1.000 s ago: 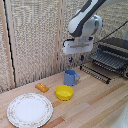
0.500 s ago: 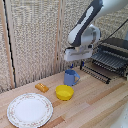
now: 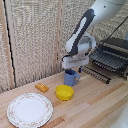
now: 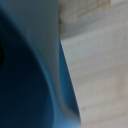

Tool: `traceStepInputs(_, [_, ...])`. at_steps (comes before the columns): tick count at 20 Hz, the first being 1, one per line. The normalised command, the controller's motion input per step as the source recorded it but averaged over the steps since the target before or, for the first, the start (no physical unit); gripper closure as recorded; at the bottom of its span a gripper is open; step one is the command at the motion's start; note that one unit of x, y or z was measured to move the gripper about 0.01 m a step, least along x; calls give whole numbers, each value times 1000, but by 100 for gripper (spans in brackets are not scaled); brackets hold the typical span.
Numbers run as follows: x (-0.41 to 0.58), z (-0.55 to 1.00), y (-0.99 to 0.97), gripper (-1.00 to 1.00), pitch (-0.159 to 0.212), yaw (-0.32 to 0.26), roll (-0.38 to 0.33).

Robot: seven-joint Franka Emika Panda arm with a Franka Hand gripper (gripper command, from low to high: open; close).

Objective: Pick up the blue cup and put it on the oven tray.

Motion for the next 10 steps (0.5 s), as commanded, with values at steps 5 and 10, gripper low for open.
traceStepInputs(5, [227,-94,55,100,0,90,-22])
traceStepInputs(10, [47,-18,84,100,-20,-21,-2])
